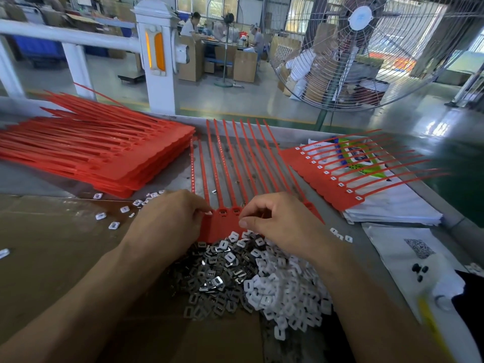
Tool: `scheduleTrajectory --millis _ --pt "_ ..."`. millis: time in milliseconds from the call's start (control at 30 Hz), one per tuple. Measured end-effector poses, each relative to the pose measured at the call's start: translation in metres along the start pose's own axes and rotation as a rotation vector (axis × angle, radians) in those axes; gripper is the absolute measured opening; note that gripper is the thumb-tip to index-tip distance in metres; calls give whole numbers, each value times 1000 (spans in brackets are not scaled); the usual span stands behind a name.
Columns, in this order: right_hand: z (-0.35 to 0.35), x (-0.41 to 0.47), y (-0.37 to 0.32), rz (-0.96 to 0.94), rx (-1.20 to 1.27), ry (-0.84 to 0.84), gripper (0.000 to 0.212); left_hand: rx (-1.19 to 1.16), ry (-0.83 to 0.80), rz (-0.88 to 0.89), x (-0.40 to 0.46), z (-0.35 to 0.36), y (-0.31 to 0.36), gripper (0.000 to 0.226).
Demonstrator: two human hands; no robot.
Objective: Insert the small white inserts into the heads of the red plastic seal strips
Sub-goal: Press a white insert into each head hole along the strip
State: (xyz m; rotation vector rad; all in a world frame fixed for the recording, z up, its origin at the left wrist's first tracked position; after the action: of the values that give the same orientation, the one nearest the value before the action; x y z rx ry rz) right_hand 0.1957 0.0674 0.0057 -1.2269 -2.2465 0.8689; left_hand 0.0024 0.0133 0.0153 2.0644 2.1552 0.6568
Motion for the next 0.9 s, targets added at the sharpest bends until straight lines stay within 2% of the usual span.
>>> scheduleTrajectory --millis 167,400,600,767,900 --pt "13 1 -7 -46 -48 -49 5 34 -54 -8 2 5 -4 38" --pt "12 1 -6 -20 -34 -28 7 69 -95 39 3 10 -4 39" --pt "14 0 -9 -9 -16 -60 7 126 -25 81 4 5 2 40" --pt "17 -1 -12 -13 13 -125 8 -37 28 5 4 5 -2 29" --pt "16 0 -12 -20 -18 -126 8 -107 145 -7 4 2 -5 17"
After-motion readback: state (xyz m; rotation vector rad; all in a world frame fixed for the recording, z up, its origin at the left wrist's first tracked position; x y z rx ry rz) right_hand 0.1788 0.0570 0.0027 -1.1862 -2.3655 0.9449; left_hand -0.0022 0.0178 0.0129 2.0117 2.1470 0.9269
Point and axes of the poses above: each hand's wrist, its own x-axis towards the middle knuckle, its own z-axis out of the palm, y = z × x, the point moved 6 cm from there along x, towards the middle knuckle, and after that the axes turned 1 degree about x, right-handed, at the moved point
